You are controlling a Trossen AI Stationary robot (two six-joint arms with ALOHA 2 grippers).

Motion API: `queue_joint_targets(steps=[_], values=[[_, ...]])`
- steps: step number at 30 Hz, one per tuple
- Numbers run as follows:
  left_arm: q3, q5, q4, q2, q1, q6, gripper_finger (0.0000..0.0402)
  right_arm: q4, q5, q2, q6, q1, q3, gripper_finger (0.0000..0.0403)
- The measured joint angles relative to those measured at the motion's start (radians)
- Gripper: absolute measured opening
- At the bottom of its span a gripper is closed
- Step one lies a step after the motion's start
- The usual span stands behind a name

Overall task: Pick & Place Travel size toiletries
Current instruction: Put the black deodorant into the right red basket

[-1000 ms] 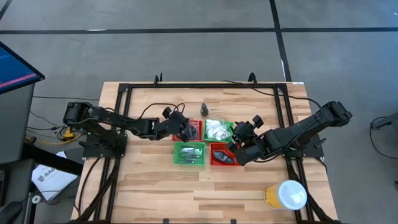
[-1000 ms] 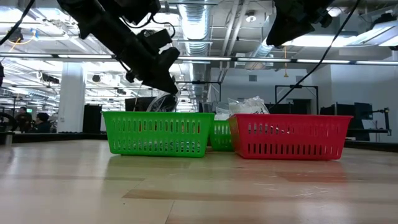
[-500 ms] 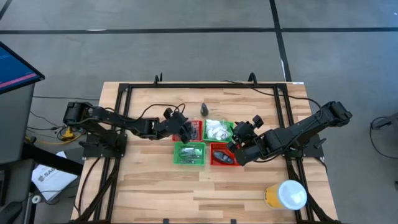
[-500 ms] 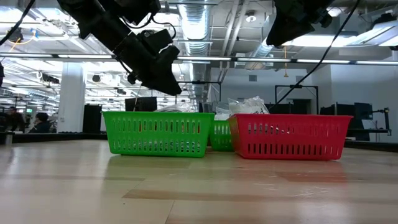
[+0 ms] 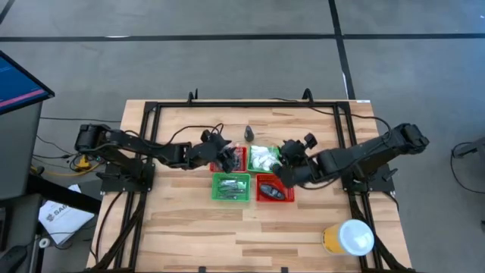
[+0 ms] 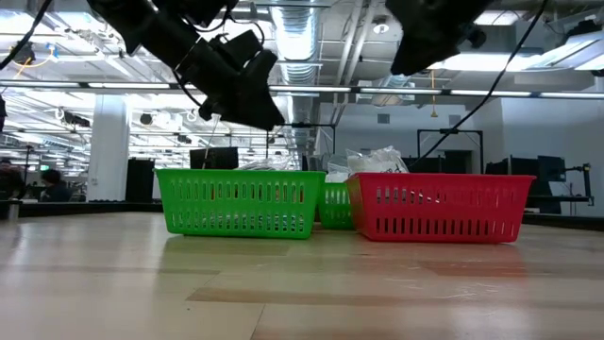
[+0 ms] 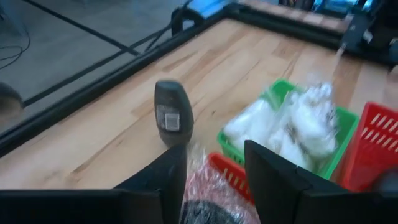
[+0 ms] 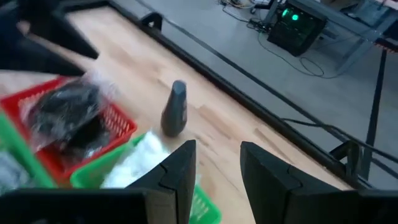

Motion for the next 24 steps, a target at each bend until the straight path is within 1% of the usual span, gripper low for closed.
queue_joint_targets(steps=[5,8,13,17,20,22,24], values=[[0.0,-0.001,0.005,-0.006,-0.009,0.0,0.0148,0.119,-0.003,0.0,-0.083,-0.061,-0.001,0.0116],[0.0,-0.001,0.005,-0.007,-0.011,0.0,0.0149,0.288,-0.022,0.0,-0.185,-0.095,-0.043,0.0116],[0.0,-0.001,0.008,-0.007,-0.011,0.0,0.0147,0.601,-0.203,0.001,-0.366,-0.178,-0.13,0.0116],[0.0,-0.001,0.008,-0.007,-0.01,0.004,0.0146,0.787,-0.346,0.001,-0.427,-0.259,-0.201,0.0116],[0.0,0.0,0.009,-0.007,-0.008,0.035,0.0145,0.835,-0.424,0.001,-0.431,-0.318,-0.23,0.0116],[0.0,0.0,0.013,-0.007,-0.004,0.059,0.0145,0.853,-0.463,0.001,-0.431,-0.353,-0.237,0.0116],[0.0,0.0,0.015,-0.007,0.0,0.061,0.0145,0.887,-0.489,0.029,-0.432,-0.383,-0.24,0.0116]])
